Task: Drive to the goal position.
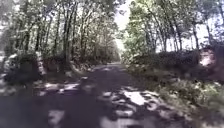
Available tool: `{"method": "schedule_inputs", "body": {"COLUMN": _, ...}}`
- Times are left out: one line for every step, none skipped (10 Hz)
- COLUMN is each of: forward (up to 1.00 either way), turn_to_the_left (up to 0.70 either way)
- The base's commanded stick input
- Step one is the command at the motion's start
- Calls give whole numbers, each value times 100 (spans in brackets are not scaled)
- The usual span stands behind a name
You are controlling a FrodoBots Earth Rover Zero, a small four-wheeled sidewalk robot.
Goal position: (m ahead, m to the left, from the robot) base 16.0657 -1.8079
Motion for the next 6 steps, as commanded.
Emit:
{"method": "schedule_inputs", "body": {"forward": 45, "turn_to_the_left": 17}}
{"method": "schedule_inputs", "body": {"forward": 45, "turn_to_the_left": 27}}
{"method": "schedule_inputs", "body": {"forward": 45, "turn_to_the_left": 27}}
{"method": "schedule_inputs", "body": {"forward": 45, "turn_to_the_left": 27}}
{"method": "schedule_inputs", "body": {"forward": 45, "turn_to_the_left": 27}}
{"method": "schedule_inputs", "body": {"forward": 45, "turn_to_the_left": 8}}
